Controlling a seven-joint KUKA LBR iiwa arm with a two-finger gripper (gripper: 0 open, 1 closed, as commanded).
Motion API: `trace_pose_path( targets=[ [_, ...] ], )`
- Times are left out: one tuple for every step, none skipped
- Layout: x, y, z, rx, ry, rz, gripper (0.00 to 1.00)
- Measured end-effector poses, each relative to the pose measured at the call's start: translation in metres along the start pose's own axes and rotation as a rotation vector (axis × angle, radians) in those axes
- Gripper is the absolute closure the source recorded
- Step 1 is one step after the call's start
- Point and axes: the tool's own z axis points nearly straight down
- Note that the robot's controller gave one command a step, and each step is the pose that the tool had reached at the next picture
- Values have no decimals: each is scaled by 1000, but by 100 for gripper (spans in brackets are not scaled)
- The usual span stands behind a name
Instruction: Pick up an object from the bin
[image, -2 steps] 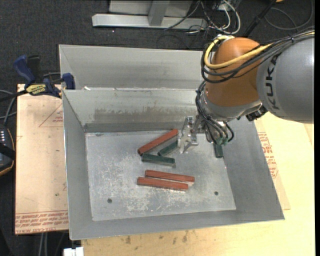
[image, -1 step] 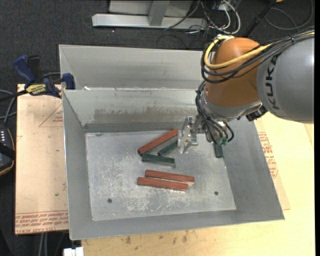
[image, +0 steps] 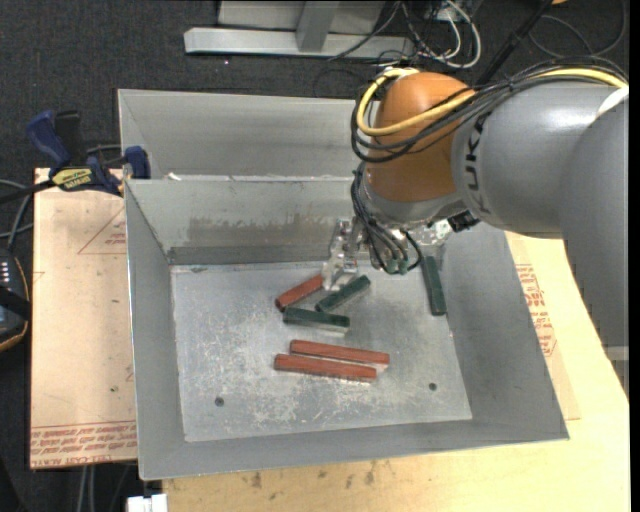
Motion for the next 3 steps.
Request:
trace_pose_path(
  targets=[
    [-10,10,32,1,13,54,0],
    [-1,11,18,2,13,81,0],
    [-3,12,80,-2,-1,181,100]
  ],
)
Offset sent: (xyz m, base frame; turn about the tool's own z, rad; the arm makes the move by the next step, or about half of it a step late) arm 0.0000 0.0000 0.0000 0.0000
